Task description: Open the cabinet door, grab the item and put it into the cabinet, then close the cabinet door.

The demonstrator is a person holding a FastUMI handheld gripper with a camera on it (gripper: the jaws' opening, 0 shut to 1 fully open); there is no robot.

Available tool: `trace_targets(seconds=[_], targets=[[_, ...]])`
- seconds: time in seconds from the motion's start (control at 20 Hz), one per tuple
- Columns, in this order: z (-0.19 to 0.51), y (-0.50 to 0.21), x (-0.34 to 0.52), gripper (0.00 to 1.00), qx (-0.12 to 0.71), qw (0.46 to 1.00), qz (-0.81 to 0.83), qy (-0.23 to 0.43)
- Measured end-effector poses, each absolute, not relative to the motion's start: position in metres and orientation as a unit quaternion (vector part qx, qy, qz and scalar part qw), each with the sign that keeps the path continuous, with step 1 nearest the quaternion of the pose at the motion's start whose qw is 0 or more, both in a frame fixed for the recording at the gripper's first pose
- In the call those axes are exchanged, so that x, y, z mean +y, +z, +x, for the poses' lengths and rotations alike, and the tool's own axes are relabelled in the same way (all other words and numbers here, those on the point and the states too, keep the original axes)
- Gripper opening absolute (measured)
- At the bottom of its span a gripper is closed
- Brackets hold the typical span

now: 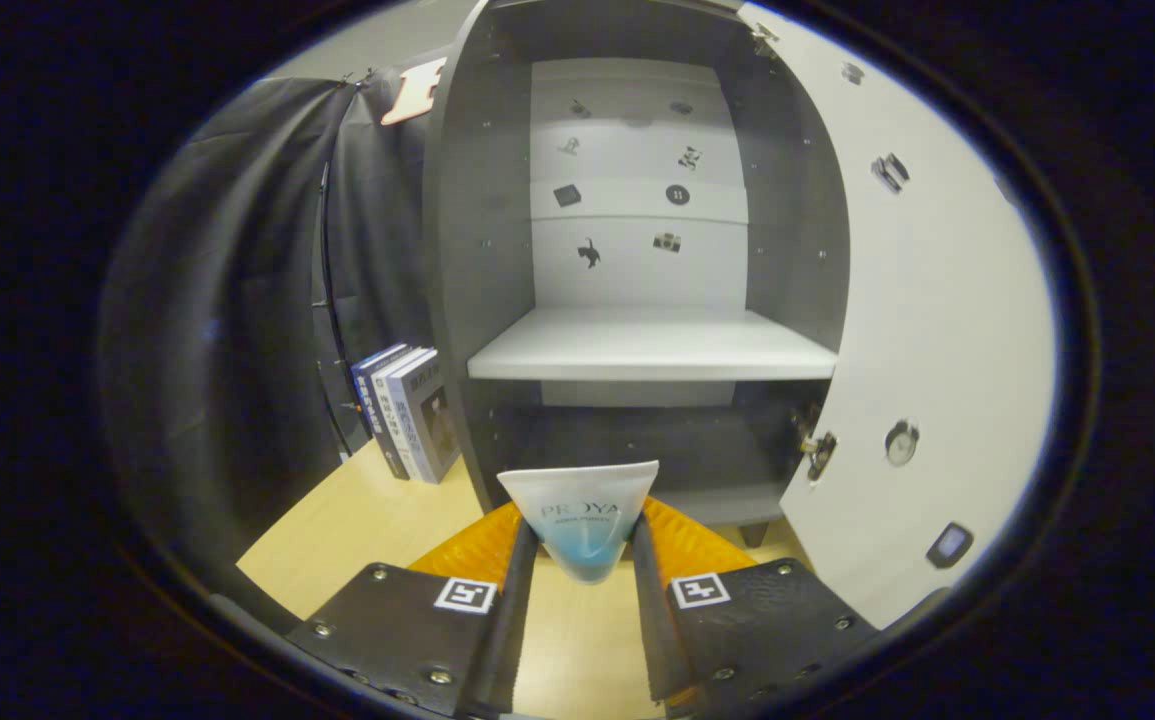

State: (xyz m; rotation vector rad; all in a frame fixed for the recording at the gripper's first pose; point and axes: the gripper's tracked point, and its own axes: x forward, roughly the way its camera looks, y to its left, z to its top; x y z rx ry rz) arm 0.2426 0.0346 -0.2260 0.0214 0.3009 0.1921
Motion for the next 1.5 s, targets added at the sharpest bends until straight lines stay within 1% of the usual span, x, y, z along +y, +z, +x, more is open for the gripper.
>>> trace_targets(seconds=[0.35,0.5,0.7,0.9,0.95,1.35,1.4,1.5], targets=[[0.315,-0.149,0.022,0.49,0.11,0.99,0.006,0.091],[0.35,-0.13,0.021,0.49,0.101,0.991,0.006,0.088],[0.391,-0.121,0.022,0.49,0.105,0.991,-0.009,0.081],[0.422,-0.135,0.023,0.49,0.125,0.989,-0.008,0.077],[0.43,-0.131,0.022,0.49,0.113,0.991,-0.004,0.075],[0.445,-0.134,0.018,0.49,0.129,0.989,0.018,0.066],[0.446,-0.134,0.018,0.52,0.129,0.989,0.02,0.066],[0.446,-0.132,0.017,0.53,0.126,0.99,0.021,0.065]])
